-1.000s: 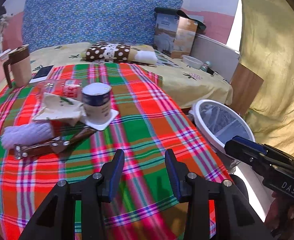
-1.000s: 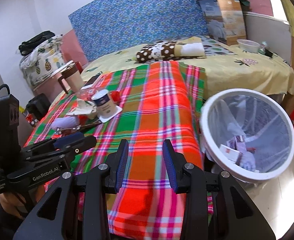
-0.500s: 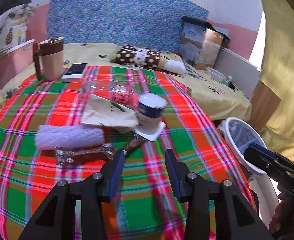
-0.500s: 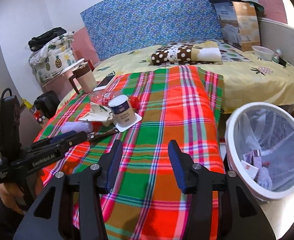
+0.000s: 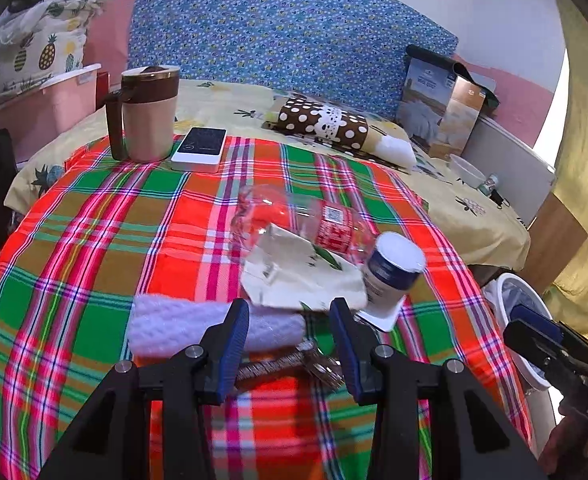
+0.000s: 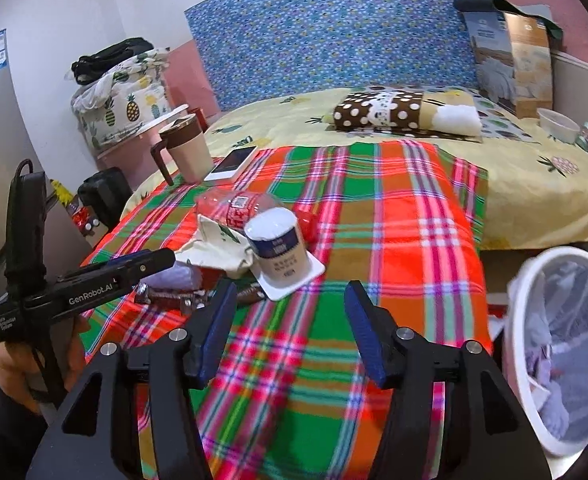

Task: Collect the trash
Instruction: 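Grasp the white yogurt cup with the right tool while the left tool grasps the white paper bag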

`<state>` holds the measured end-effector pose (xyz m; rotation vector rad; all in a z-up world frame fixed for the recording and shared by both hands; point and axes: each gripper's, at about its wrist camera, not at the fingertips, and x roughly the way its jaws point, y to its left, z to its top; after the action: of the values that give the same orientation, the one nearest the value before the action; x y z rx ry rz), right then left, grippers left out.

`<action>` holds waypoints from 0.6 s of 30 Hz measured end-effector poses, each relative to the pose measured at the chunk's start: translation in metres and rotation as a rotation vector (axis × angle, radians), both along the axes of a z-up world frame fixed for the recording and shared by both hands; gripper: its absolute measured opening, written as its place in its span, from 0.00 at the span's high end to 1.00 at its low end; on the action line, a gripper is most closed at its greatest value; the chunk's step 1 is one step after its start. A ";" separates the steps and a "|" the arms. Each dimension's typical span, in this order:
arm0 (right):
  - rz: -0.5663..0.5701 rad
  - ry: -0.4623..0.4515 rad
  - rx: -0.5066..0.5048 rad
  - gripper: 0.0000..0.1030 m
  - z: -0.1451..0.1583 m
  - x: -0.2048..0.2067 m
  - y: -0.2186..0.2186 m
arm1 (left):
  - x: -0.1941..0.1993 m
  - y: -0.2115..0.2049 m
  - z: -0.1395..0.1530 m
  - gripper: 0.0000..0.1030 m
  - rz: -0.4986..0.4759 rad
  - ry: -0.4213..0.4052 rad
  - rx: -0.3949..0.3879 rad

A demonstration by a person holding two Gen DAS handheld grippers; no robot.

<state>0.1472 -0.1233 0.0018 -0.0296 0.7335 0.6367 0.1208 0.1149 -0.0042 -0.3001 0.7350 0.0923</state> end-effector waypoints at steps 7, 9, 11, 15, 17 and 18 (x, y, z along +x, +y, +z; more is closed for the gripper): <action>0.046 -0.002 -0.032 0.44 -0.006 0.015 0.025 | 0.014 0.017 -0.006 0.55 0.000 0.012 -0.017; 0.054 -0.007 -0.048 0.44 -0.009 0.018 0.030 | 0.019 0.021 -0.008 0.55 -0.001 0.017 -0.023; 0.059 -0.004 -0.057 0.44 -0.012 0.022 0.033 | 0.022 0.025 -0.010 0.55 -0.006 0.021 -0.031; 0.069 -0.007 -0.082 0.44 -0.014 0.028 0.039 | 0.028 0.029 -0.014 0.54 -0.020 0.028 -0.037; 0.074 -0.005 -0.085 0.44 -0.014 0.030 0.040 | 0.031 0.031 -0.015 0.51 -0.027 0.032 -0.047; 0.076 -0.002 -0.087 0.44 -0.015 0.032 0.042 | 0.034 0.033 -0.017 0.50 -0.033 0.036 -0.052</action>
<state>0.1794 -0.0809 -0.0128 -0.1387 0.7602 0.6768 0.1547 0.1476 -0.0208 -0.3364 0.7783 0.0478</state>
